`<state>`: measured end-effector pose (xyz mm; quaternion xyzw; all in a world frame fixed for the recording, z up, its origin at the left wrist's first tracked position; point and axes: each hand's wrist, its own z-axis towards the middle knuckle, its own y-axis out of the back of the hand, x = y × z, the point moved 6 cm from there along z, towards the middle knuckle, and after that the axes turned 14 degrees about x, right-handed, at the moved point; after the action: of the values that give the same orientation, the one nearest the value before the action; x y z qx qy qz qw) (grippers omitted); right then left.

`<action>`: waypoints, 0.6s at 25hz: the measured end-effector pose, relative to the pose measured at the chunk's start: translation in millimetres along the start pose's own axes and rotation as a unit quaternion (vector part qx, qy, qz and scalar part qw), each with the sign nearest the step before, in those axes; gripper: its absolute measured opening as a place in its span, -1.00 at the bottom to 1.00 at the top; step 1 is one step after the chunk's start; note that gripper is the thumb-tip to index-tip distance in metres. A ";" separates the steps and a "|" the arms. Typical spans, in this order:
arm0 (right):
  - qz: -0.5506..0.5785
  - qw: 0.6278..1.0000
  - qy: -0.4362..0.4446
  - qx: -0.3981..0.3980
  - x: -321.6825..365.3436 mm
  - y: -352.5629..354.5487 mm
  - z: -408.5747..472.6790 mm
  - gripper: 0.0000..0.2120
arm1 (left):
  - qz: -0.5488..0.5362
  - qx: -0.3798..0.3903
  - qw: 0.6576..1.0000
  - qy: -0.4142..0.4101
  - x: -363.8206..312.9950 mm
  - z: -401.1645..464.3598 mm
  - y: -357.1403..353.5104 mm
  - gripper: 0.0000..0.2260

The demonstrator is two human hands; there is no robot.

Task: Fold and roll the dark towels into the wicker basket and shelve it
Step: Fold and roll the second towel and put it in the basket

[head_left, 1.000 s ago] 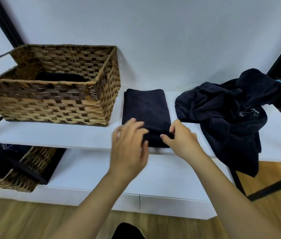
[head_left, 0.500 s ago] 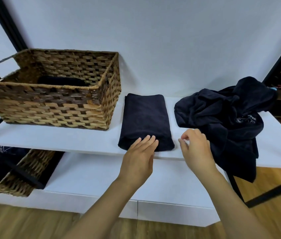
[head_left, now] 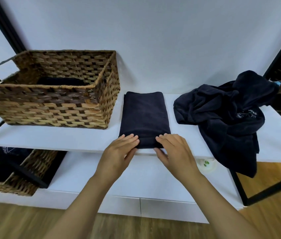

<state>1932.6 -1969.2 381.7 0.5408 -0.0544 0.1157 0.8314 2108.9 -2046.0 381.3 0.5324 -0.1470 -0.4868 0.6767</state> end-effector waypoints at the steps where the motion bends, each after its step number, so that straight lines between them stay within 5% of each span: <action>1: 0.010 1.000 -0.013 -0.001 -6.1 1.4 0.0 -0.71 | -0.011 0.011 1.000 0.013 6.5 -1.5 3.1 -0.68; 8: 0.022 0.987 -0.110 0.114 -23.1 9.1 9.4 -0.69 | 0.010 0.053 0.993 0.106 12.5 4.6 4.2 -0.82; 12: 0.041 0.959 -0.194 0.205 -27.3 10.1 16.8 -0.61 | 0.104 0.065 0.973 0.194 9.0 15.0 10.2 -0.57; 15: 0.025 0.938 -0.242 0.246 -32.1 10.3 30.5 -0.52 | 0.125 0.120 0.950 0.259 13.5 30.6 10.9 -0.57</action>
<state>1900.0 -1997.3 396.4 0.7389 -0.2371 0.0114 0.6306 2099.0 -2075.1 398.4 0.6952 -0.0893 -0.2224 0.6777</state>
